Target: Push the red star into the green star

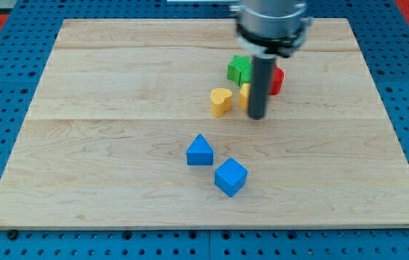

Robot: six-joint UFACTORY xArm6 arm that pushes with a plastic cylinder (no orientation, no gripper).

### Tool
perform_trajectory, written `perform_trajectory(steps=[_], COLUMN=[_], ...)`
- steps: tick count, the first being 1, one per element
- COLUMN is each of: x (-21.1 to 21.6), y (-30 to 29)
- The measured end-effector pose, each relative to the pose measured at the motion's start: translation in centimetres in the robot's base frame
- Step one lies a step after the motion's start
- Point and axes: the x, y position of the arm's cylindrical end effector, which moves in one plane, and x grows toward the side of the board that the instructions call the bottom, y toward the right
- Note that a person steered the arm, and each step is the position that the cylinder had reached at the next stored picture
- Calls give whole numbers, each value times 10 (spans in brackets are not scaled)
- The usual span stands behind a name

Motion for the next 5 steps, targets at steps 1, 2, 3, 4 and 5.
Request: perform_trajectory(steps=[1, 2, 3, 4, 5], x=[-28, -76, -115, -129, -119], y=[83, 124, 122, 86, 17])
